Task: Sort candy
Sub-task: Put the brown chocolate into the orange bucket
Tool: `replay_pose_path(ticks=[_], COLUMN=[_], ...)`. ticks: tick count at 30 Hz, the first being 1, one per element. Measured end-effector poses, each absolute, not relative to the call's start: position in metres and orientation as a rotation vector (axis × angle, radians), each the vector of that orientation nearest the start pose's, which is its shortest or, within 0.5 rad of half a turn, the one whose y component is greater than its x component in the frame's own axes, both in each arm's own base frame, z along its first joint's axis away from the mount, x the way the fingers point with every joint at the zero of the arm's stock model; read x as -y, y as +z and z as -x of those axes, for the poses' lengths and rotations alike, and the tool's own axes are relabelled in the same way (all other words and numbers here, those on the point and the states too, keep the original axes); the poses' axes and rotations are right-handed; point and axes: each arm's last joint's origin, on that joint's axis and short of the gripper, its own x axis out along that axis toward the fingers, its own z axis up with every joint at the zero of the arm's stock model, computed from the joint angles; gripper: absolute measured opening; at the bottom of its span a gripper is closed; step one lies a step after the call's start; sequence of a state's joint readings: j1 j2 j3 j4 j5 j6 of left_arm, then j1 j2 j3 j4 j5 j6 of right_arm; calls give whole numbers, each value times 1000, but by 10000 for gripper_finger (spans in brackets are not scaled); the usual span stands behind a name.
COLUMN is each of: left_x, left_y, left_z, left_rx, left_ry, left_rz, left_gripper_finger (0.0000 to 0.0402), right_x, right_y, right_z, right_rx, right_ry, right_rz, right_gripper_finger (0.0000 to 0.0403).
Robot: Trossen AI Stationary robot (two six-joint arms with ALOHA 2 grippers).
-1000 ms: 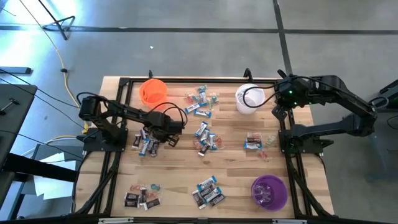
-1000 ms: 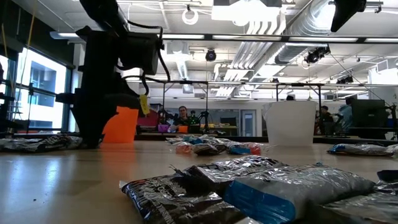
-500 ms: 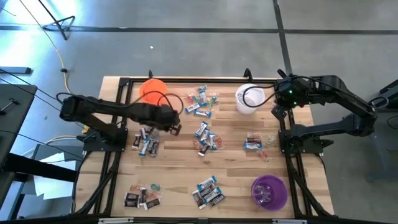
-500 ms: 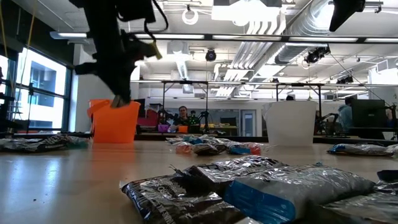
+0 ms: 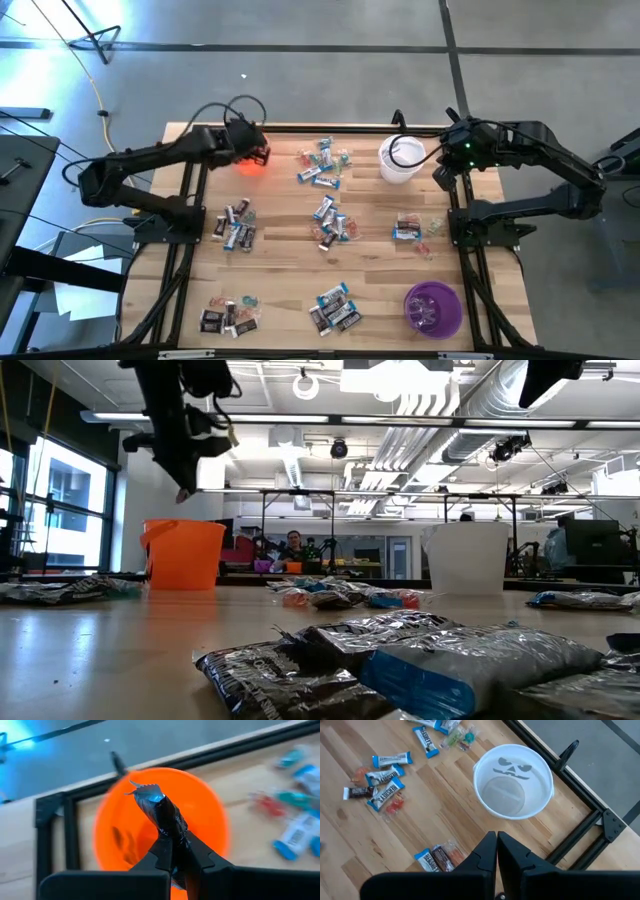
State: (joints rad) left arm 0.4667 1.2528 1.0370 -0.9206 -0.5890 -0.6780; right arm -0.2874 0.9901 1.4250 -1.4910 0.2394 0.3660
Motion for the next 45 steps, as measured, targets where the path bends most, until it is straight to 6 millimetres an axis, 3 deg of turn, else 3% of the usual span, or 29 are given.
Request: replay_pose_path(ticks=[8, 16, 19, 22, 25, 34, 40, 45], left_x=[-148, -157, -156, -146, -126, -62, -38, -35], left_y=[270, 272, 271, 268, 267, 251, 229, 201], left_z=[-188, -187, -188, -193, -200, -194, -195, -189], left_rx=[-930, -966, -930, -934, -983, -1362, -1373, -1353], left_ry=[1169, 1144, 1109, 883, 761, 763, 817, 910], left_rz=[491, 337, 464, 714, 792, 816, 819, 827], left_gripper_finger=[31, 108, 121, 124, 124, 125, 125, 125], right_x=[41, 41, 41, 41, 41, 41, 41, 41], right_y=[399, 399, 399, 398, 398, 398, 398, 398], right_z=[-112, -112, -112, -112, -112, -112, -112, -112], right_rx=[-959, -958, -958, -956, -956, -972, -987, -1002], right_ry=[-689, -692, -692, -695, -696, -671, -646, -621], right_rz=[-362, -365, -365, -371, -373, -328, -286, -243], right_gripper_finger=[9, 9, 9, 9, 9, 9, 9, 9])
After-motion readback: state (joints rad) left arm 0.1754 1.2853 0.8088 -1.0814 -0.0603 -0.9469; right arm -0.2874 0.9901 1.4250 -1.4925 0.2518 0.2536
